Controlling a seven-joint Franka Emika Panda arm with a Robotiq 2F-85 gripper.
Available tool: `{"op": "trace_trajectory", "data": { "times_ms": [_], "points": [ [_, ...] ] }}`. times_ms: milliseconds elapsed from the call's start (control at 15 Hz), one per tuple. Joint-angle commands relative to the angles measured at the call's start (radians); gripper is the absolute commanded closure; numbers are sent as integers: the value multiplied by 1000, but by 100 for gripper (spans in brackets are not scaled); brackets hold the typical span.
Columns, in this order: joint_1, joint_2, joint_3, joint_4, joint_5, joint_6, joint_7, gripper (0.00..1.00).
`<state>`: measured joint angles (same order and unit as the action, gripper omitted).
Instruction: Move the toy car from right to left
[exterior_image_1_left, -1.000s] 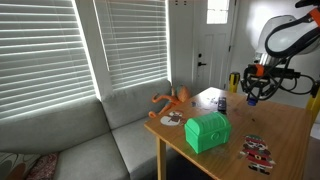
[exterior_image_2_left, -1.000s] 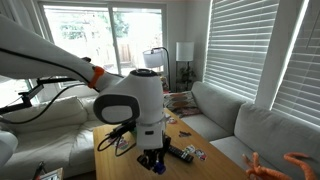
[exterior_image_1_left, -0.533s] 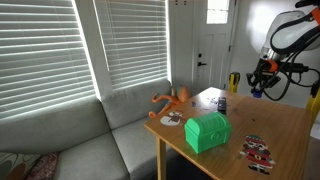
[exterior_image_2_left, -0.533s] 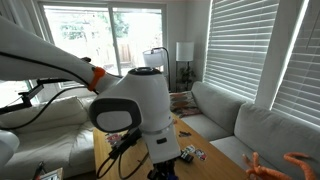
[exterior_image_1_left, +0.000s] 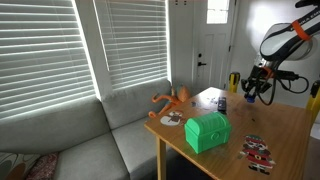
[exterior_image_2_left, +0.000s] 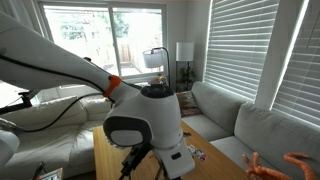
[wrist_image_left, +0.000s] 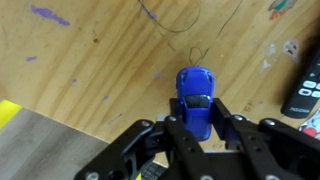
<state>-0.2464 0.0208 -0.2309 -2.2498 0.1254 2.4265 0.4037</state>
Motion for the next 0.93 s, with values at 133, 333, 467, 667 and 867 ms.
{"op": "trace_trajectory", "data": {
  "times_ms": [133,333,467,667,867],
  "points": [
    [13,66,2,33,53,-7,21,90],
    [22,58,10,20,73,-6,39,90],
    [33,47,20,11,85,-20,56,90],
    [55,49,33,10,89,-73,108,90],
    [74,56,44,20,100,-148,185,90]
  ]
}}
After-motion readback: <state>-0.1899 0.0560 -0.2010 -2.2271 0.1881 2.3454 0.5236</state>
